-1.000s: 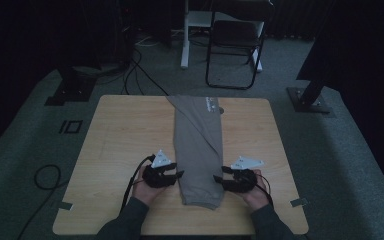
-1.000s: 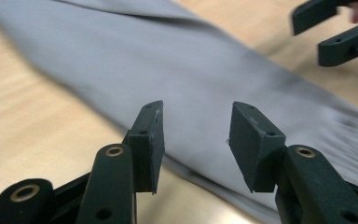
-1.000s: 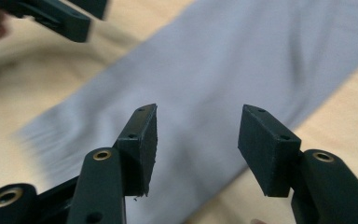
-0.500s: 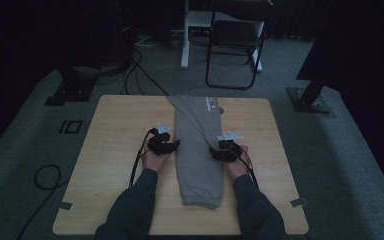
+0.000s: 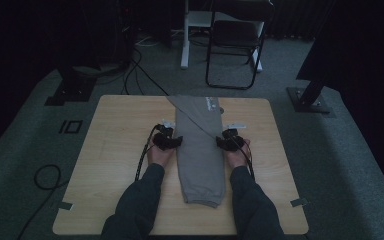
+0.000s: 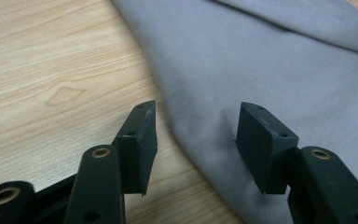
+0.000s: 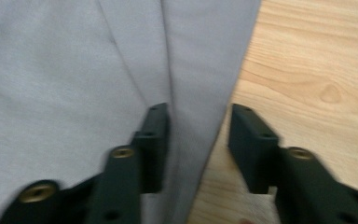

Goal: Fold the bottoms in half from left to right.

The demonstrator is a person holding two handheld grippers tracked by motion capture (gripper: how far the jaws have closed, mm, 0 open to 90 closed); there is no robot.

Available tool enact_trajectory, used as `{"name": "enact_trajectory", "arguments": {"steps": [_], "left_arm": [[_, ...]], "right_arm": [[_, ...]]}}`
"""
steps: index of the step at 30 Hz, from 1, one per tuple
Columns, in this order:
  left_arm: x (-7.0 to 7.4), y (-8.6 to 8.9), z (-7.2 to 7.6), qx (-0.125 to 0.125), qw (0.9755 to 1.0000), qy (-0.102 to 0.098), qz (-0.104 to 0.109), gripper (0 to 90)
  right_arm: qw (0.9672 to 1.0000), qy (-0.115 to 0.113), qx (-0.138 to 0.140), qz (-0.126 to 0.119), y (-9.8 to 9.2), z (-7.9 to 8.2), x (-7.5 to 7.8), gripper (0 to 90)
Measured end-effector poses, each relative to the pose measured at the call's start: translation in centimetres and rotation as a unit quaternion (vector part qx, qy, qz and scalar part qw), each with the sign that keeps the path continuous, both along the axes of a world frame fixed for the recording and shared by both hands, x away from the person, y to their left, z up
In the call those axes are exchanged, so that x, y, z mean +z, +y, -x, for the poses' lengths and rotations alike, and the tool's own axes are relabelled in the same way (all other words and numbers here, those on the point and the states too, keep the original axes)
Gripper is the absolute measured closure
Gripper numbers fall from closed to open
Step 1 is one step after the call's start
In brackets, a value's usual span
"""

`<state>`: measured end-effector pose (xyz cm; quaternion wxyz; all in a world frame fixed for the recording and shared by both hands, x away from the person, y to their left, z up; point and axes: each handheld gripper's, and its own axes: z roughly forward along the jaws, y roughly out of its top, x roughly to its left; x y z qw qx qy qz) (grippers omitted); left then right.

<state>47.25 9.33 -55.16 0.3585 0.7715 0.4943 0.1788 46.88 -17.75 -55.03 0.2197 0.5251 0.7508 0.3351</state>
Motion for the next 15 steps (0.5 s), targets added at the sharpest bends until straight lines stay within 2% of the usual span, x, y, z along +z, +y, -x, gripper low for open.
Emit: {"name": "enact_trajectory", "arguments": {"steps": [4,6,8,10,12,15], "left_arm": [[0.0,-0.5,-0.2,-0.006,0.9999,-0.003,-0.009,57.6],[0.1,-0.7,-0.2,-0.009,0.9998,-0.004,-0.014,65.6],[0.1,-0.7,-0.1,-0.015,0.9999,0.0,-0.007,76.7],[0.1,-0.7,0.0,-0.018,0.9998,0.002,-0.004,83.5],[0.1,-0.6,0.4,-0.02,0.9997,0.0,-0.012,84.4],[0.1,-0.2,1.3,-0.025,0.9996,-0.001,-0.015,84.5]], "right_arm": [[0.9991,-0.02,0.037,-0.007,1.0,-0.1,0.3,56.8],[0.9986,-0.018,0.049,-0.003,1.6,-0.5,0.2,56.2],[0.9987,-0.007,0.051,0.003,1.9,-0.9,-0.1,62.9],[0.999,-0.002,0.043,-0.012,1.9,-0.9,-0.1,73.7],[0.999,0.002,0.043,-0.014,1.8,-0.8,-0.1,75.8],[0.9983,0.005,0.058,-0.008,1.6,0.1,0.0,78.2]]}}
